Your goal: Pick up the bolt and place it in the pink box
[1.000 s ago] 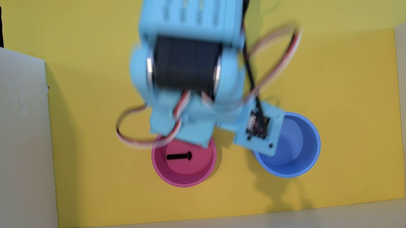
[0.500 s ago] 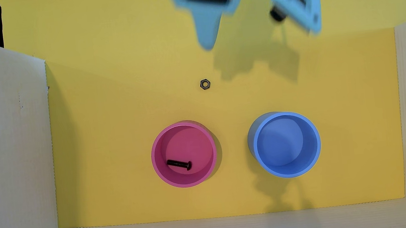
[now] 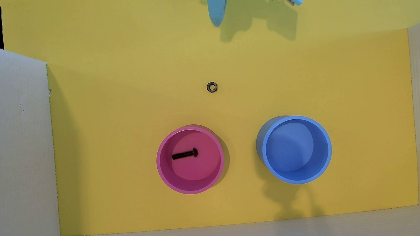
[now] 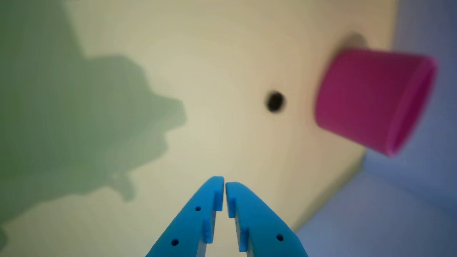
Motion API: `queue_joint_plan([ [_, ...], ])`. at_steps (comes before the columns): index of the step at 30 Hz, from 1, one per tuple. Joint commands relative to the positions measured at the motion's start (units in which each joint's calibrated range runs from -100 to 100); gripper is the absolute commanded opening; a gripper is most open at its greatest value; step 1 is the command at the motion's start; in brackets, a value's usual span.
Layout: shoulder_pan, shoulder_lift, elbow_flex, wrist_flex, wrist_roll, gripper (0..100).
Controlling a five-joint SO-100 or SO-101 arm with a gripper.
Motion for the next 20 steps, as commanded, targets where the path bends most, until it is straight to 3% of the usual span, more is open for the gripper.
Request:
queue_joint_plan([
  [1,-1.6,-0.1,0.9,0.8,-0.3,1],
  [6,-6.7,-0.1,6.1,0.7,-0.3,1],
  [20,-7.3,-0.1,5.9,0.9,-0.2,1],
])
